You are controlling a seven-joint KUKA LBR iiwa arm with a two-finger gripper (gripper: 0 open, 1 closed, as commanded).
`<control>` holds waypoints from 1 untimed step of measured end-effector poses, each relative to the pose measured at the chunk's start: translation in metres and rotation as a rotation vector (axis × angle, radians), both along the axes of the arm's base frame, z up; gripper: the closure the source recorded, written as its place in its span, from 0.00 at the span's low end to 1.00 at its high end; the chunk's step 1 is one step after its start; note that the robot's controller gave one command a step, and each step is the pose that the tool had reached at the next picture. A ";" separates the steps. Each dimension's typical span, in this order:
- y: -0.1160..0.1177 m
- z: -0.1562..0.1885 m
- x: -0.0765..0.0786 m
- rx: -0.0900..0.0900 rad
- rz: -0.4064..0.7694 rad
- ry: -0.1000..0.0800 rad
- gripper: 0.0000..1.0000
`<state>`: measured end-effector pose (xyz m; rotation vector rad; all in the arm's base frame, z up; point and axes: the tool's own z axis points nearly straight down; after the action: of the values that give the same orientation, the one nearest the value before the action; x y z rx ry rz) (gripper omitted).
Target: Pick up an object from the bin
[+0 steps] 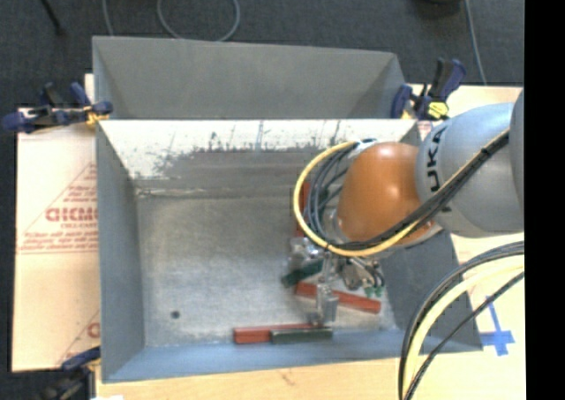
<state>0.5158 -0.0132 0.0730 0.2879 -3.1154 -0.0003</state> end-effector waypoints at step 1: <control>0.003 0.002 0.004 0.002 -0.002 -0.014 1.00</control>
Offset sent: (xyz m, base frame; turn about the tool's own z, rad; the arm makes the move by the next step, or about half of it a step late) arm 0.0000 0.0000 0.0000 0.0000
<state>0.5199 -0.0100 0.0747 0.2864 -3.1296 -0.0016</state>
